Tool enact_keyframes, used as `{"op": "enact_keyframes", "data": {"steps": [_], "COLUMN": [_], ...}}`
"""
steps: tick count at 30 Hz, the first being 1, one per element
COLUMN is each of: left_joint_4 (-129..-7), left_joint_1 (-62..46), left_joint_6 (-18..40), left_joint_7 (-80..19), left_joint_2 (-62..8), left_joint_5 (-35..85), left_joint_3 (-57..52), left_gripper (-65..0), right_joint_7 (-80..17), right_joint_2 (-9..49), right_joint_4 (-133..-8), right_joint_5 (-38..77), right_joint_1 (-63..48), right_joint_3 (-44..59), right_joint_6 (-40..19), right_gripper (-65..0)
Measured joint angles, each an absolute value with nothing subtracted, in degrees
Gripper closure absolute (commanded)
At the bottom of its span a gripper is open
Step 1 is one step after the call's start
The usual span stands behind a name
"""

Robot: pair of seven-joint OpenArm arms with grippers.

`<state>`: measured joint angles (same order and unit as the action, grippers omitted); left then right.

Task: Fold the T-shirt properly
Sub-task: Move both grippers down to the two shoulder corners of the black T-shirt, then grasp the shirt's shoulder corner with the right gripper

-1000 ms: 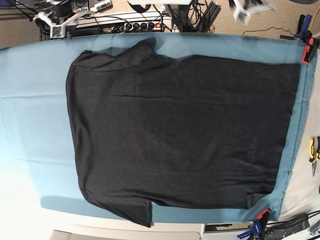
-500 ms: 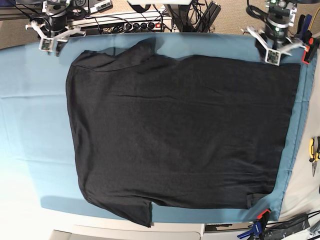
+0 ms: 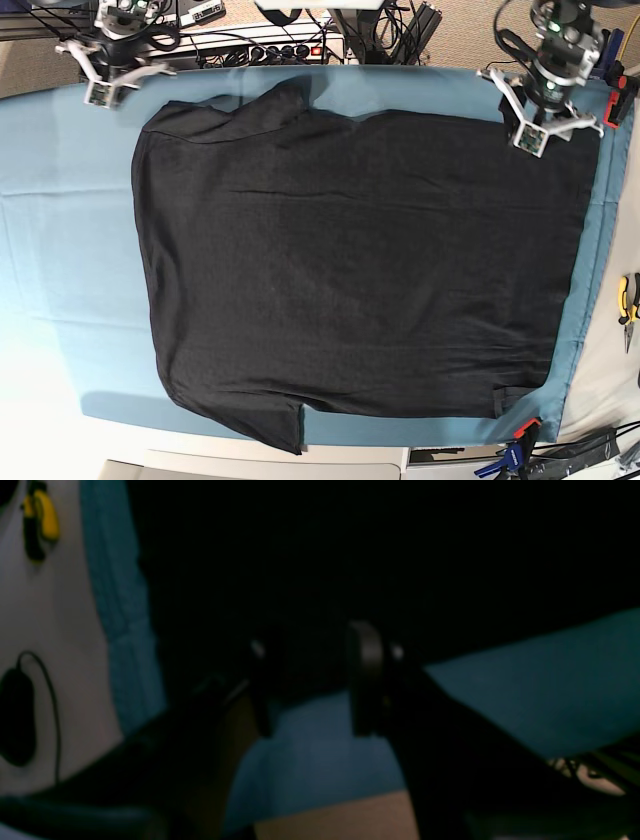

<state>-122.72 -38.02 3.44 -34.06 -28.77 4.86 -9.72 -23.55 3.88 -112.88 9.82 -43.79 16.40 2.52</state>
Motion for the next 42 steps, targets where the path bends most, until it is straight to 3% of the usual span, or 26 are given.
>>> {"op": "enact_keyframes", "data": {"steps": [4, 10, 18, 22, 29, 42], "left_joint_4": [-122.7, -122.7, -122.7, -122.7, -122.6, -122.6], "left_joint_1": [-37.7, -37.9, -37.9, -37.9, -37.9, -37.9], "left_joint_6": [3.5, 3.4, 3.5, 3.5, 5.0, 6.1], "left_joint_7": [-34.1, -34.3, -34.7, -34.9, -34.9, -34.9], "left_joint_2": [-29.6, -29.8, -33.3, -33.5, -33.5, -33.5], "left_joint_5": [5.1, 5.5, 6.1, 7.0, 10.1, 11.7], "left_joint_3": [-9.7, -9.7, -9.7, -9.7, -9.6, -9.6], "left_gripper": [-20.8, -20.8, -20.8, -20.8, -20.8, -20.8], "right_joint_7": [-26.9, -37.9, -40.3, -39.4, -37.5, -38.0], "right_joint_2": [-0.3, -5.8, -8.3, -8.1, -8.1, -8.1], "right_joint_4": [-114.9, -119.9, -130.1, -130.0, -129.7, -105.9], "right_joint_5": [27.0, 50.9, 54.9, 52.4, 51.0, 60.6], "right_joint_1": [-43.0, -42.7, -44.4, -44.4, -41.2, -28.4], "right_joint_3": [16.4, 16.4, 19.6, 23.0, 30.7, 40.0], "right_joint_6": [-15.7, -30.1, -26.9, -22.2, -20.7, -20.4], "right_gripper": [-16.2, -16.2, -16.2, -16.2, -16.2, -16.2]}}
